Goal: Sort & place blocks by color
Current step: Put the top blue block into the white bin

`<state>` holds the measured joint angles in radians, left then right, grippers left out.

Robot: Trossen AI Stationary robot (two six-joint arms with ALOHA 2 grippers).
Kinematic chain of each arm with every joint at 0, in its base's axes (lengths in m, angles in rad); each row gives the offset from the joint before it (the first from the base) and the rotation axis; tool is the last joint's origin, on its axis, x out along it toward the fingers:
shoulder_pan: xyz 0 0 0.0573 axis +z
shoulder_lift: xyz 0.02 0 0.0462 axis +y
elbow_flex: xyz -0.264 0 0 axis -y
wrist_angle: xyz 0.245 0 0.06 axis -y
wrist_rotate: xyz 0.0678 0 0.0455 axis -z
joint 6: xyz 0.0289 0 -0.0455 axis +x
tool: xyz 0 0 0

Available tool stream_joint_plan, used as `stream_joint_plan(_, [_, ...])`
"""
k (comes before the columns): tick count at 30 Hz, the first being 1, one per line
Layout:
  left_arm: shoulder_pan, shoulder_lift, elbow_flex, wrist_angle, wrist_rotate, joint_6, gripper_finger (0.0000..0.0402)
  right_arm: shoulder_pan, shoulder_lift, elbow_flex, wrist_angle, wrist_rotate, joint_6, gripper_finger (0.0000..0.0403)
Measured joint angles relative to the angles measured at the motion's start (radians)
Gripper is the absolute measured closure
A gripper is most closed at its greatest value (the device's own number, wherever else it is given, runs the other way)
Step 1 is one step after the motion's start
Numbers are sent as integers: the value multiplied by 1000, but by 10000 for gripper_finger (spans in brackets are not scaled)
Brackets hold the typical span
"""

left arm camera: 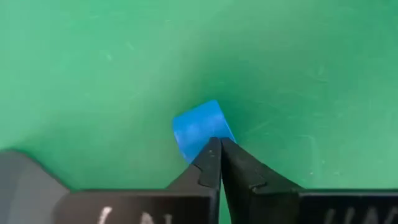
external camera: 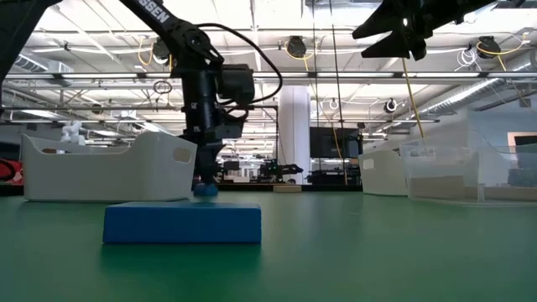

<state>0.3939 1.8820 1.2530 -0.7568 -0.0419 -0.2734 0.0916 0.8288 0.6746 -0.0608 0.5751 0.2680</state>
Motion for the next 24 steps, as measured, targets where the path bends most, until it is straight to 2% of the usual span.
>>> stream_joint_plan(4, [-19,-3,-2,6,-8,2,345,0,0,0,0,0,0,103])
stream_joint_plan(8, [-26,-5,-2,7,-18,-41,272,0,0,0,0,0,0,103])
stream_joint_plan(12, [-28,-3,-4,25,-73,-81,194,0,0,0,0,0,0,103])
stream_joint_plan(15, [-34,-2,-4,45,-114,-114,151,0,0,0,0,0,0,103])
stream_joint_plan(19, [-44,-9,-4,53,-138,-134,120,0,0,0,0,0,0,103])
stream_joint_plan(24, [-49,-11,-4,46,-188,-173,122,0,0,0,0,0,0,103])
